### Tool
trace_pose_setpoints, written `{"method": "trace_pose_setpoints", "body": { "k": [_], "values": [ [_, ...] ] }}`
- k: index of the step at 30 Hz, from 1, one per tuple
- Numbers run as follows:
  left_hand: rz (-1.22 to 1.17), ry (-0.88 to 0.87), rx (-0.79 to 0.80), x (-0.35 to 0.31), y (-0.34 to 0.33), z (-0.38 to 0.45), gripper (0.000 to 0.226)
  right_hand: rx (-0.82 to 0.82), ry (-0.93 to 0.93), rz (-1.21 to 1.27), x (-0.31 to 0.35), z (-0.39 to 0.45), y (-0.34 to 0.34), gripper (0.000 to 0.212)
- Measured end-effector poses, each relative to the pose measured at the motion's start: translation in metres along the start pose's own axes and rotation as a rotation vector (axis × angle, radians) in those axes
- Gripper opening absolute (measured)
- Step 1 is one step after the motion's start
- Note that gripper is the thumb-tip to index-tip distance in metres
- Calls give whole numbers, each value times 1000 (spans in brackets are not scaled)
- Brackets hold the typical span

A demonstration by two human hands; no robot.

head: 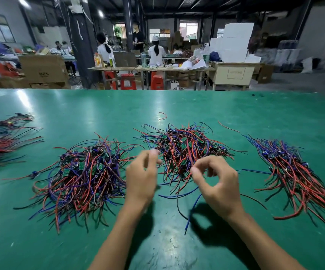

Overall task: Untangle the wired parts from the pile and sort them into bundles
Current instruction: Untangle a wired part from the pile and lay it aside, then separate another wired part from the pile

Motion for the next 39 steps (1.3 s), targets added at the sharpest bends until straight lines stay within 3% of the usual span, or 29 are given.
{"method": "trace_pose_setpoints", "body": {
  "k": [3, 7, 11, 14, 18, 21, 24, 27, 29, 32, 39],
  "values": [
    [-367, 323, 254, -2, -24, -8, 37, 235, 195, -5, 14, -14, -16, 10],
    [-489, 385, 276, 6, -15, -6, 35, 377, 243, -5, 20, -21, -30, 10],
    [-546, 430, 324, 7, -10, -4, 52, 324, 114, 16, 16, -20, -28, 17],
    [-685, 443, 300, 0, -10, -4, 40, 295, -52, 54, 12, -19, -28, 23],
    [-791, 481, 284, -4, -13, -6, 28, 422, -132, 142, 12, -22, -29, 31],
    [-866, 589, 448, -5, -13, -6, 20, 330, -261, 261, 10, -19, -23, 54],
    [-761, 651, 711, -9, -10, -11, 16, 238, -457, 301, 3, -9, -22, 55],
    [-616, 606, 866, -14, -8, -17, 23, 348, -701, 478, 1, -2, -24, 59],
    [-572, 558, 889, -18, -3, -17, 26, 378, -790, 565, 0, -1, -23, 57],
    [-422, 448, 908, -19, -1, -18, 29, 406, -778, 525, 3, -3, -27, 58],
    [-163, 279, 903, -24, -16, -24, 27, 231, -781, 786, 0, 0, -21, 31]
  ]
}}
Point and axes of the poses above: each hand's wrist, its own z-axis towards the middle knuckle, its own y-axis out of the back of the hand, x = y × z, the point moved 2 cm from there along z, towards the middle knuckle, and after that the axes turned 1 degree about z, right-handed, at the moved point
